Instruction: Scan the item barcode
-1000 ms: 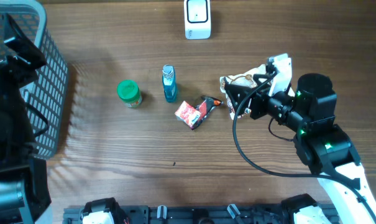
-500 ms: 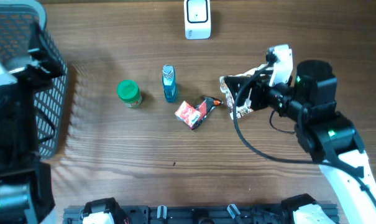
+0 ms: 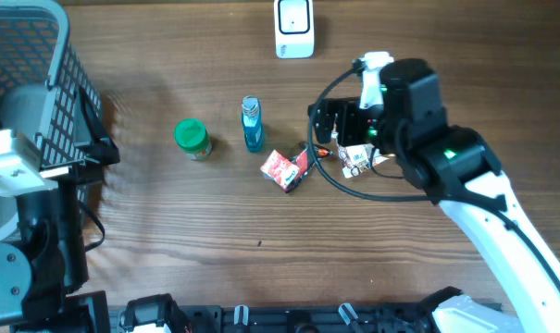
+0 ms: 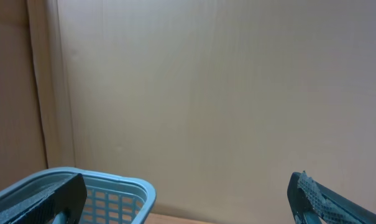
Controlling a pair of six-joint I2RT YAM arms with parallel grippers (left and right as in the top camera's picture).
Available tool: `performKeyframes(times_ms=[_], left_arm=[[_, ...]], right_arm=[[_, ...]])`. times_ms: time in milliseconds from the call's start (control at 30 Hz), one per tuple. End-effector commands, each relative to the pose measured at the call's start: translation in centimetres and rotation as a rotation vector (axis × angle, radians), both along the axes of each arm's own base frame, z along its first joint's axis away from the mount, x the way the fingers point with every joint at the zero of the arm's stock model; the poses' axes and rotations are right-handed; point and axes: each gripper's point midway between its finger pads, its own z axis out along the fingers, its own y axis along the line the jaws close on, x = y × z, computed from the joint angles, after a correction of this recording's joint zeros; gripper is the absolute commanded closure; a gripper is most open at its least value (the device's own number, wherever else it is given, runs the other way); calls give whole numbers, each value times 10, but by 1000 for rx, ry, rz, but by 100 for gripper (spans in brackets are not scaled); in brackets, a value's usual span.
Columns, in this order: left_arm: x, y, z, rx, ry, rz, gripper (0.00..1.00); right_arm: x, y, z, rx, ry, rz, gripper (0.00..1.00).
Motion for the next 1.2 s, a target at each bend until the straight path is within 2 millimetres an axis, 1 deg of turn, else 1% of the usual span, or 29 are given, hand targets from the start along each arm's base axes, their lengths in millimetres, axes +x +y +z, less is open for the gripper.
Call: performKeyframes(times_ms=[0,100,167,233,300,400,433,533,633,667,700,733,767,800,833,867,900,933,967,1000,1033,1067,1133,1167], left_arm=[[2,1,-6,16,19,5,0],[3,1,-10,15,34,6,0],[4,1,-16,10,59,5,0],[5,2,-21,7,78,5,0],[6,2,-25,4,97,5,0],[6,2,-31,1,118,5,0],[6,2,-31,1,118,5,0],[7,2,-32,0,123,5,0],[7,2,-35,-2,134,4,0],[7,2,-34,-2,133,4,0],[7,2,-34,-2,132,4,0],[7,2,-35,-5,134,2,0],[7,0,-40,-54,148,-11,0],[9,-5,-48,-98,174,-47,0],[11,-12,-57,-126,209,-90,0],[14,-20,-70,-154,261,-142,0],[18,-27,-82,-165,313,-180,0],[23,-31,-94,-176,360,-207,0],[28,-35,-102,-186,397,-233,0],[33,-40,-109,-194,427,-267,0],[37,-46,-113,-200,444,-308,0],[40,-57,-117,-204,464,-366,0],[45,-74,-124,-205,496,-440,0],[47,-82,-128,-205,516,-468,0]], right_arm=[[14,-1,3,-13,51,-122,0],[7,-7,-5,-35,109,-148,0],[0,-21,-15,-54,172,-223,0],[-2,-34,-24,-84,216,-276,0],[-1,-48,-36,-108,264,-352,0],[2,-63,-54,-113,341,-438,0],[3,-66,-61,-112,369,-456,0],[4,-66,-76,-59,461,-464,0],[6,-79,-92,-64,506,-529,0],[9,-84,-95,-65,512,-544,3],[13,-90,-98,-69,510,-561,16],[15,-95,-98,-69,504,-575,26],[18,-102,-98,-69,501,-595,42],[20,-109,-98,-74,496,-614,54],[21,-116,-98,-81,491,-634,64],[23,-126,-98,-85,490,-656,68],[24,-133,-98,-81,490,-661,66],[24,-139,-99,-73,497,-672,54],[24,-146,-99,-69,506,-687,49],[24,-153,-99,-69,506,-693,51],[25,-157,-99,-67,505,-697,60],[26,-162,-99,-66,503,-703,72],[27,-167,-99,-71,497,-702,87],[27,-169,-99,-71,498,-705,92]])
